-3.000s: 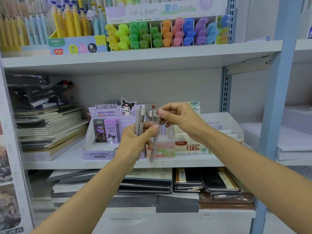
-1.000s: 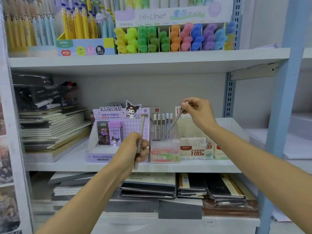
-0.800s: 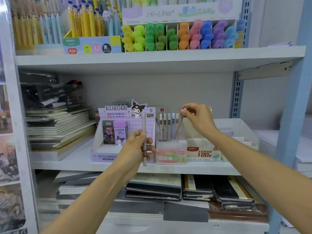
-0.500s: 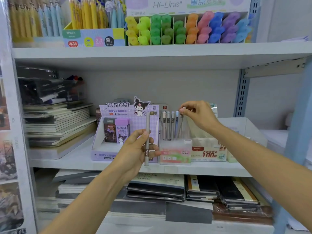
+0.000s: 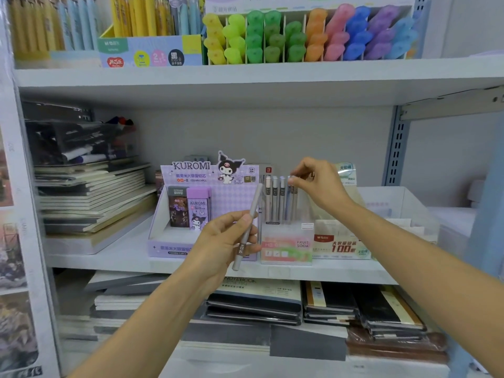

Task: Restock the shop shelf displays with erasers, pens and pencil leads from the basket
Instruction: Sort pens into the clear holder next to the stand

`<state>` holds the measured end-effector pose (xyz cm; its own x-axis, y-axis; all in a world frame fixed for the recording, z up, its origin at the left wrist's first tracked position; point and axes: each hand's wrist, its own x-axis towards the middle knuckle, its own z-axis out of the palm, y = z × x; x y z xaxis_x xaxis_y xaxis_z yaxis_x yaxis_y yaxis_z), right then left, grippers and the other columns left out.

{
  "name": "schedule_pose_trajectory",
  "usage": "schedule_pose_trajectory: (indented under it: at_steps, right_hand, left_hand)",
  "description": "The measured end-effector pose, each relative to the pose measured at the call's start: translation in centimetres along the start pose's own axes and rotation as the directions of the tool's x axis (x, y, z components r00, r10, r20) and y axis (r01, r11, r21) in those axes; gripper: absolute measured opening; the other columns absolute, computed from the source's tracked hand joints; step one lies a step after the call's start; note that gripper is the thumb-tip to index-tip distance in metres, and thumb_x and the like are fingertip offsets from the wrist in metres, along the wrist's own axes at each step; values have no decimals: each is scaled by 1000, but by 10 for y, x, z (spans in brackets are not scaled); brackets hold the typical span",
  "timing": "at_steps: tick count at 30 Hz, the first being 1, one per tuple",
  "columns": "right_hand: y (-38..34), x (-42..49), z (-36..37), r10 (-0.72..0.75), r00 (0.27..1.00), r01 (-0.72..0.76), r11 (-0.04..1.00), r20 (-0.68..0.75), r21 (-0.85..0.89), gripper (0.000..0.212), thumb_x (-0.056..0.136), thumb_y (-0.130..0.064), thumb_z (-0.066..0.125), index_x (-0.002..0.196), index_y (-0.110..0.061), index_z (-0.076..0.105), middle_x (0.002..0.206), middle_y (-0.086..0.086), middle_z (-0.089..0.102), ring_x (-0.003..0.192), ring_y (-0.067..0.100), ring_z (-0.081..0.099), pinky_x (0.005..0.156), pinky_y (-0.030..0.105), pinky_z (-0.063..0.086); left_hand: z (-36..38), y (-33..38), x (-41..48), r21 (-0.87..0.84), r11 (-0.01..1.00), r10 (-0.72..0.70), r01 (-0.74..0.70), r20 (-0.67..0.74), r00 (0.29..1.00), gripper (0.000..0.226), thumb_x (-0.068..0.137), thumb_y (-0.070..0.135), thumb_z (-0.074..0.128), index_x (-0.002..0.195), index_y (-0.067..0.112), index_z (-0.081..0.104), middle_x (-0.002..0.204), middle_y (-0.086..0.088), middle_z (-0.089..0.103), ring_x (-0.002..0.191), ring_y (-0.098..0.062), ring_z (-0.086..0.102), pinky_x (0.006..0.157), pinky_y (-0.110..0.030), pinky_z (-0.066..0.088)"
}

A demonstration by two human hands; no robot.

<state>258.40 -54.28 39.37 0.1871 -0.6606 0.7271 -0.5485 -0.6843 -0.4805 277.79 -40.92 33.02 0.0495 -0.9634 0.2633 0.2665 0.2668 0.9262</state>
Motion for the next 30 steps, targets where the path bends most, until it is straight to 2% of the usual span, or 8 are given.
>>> schedule_pose_trajectory:
  at_steps: [5, 7, 9, 12, 15, 19, 25, 30]
  right_hand:
    - [2, -1, 4, 44, 998, -35, 978, 41, -207, 23, 85, -33, 70, 104, -20, 72, 99, -2, 50, 103, 15, 42, 92, 35, 40]
    - [-4, -9, -3, 27, 999, -24, 997, 34, -80, 26, 89, -34, 65, 111, -21, 69, 100, -4, 48, 95, 12, 45, 87, 28, 39]
    - [-15, -21, -13, -11, 998, -4, 972, 61, 234, 24, 94, -29, 60, 115, -19, 68, 100, -4, 59, 82, 10, 57, 77, 24, 45]
    - [-30, -38, -26, -101, 954, -67, 847, 282, 528, 23, 93, -18, 61, 115, -13, 67, 94, 4, 72, 75, 16, 67, 69, 25, 55]
    - [-33, -46, -34, -151, 919, -75, 839, 364, 539, 14, 89, -8, 66, 101, -9, 73, 79, 0, 72, 70, 11, 66, 69, 20, 54]
    - [-21, -51, -51, -37, 965, -144, 753, 260, 642, 14, 86, -6, 67, 98, -3, 73, 81, 10, 71, 70, 14, 66, 65, 20, 54]
    - [-16, -79, -55, -61, 910, -232, 744, 410, 626, 8, 82, -10, 72, 89, -9, 72, 86, 16, 73, 73, 21, 70, 66, 23, 57]
    - [-21, -93, -49, -93, 872, -272, 723, 480, 635, 9, 82, -9, 73, 89, -5, 68, 85, 18, 73, 72, 23, 71, 66, 27, 58]
  left_hand:
    - [1, 2, -4, 72, 997, 15, -16, 14, 1000, 26, 83, 23, 66, 102, 6, 69, 72, -3, 65, 66, -13, 63, 63, -26, 57]
    - [1, 3, -5, 103, 994, 19, -21, 17, 1000, 21, 87, 20, 64, 101, 5, 68, 71, -3, 66, 65, -13, 64, 64, -26, 57]
    - [4, 2, -5, 141, 990, 16, -18, 19, 1000, 22, 89, 20, 64, 103, 4, 67, 73, -4, 67, 65, -15, 65, 65, -27, 58]
    - [14, 2, -4, 202, 979, 0, -6, 28, 1000, 21, 90, 19, 64, 104, 4, 68, 76, -5, 68, 67, -17, 65, 66, -29, 58]
    - [24, 5, -8, 186, 983, -10, -4, 70, 998, 30, 80, 26, 71, 103, 6, 71, 83, -9, 72, 69, -18, 67, 64, -27, 57]
    - [27, 18, -12, -5, 999, 41, -41, 125, 991, 48, 66, 21, 78, 111, 6, 69, 104, -16, 73, 79, -20, 70, 70, -29, 58]
    - [41, 17, -13, -102, 973, 197, -205, -84, 977, 26, 68, 12, 74, 92, 3, 73, 83, -10, 74, 70, -17, 69, 67, -25, 58]
    - [50, 14, -18, -35, 960, 275, -279, -81, 958, 32, 71, 22, 74, 99, 5, 73, 94, -15, 75, 86, -26, 73, 77, -28, 58]
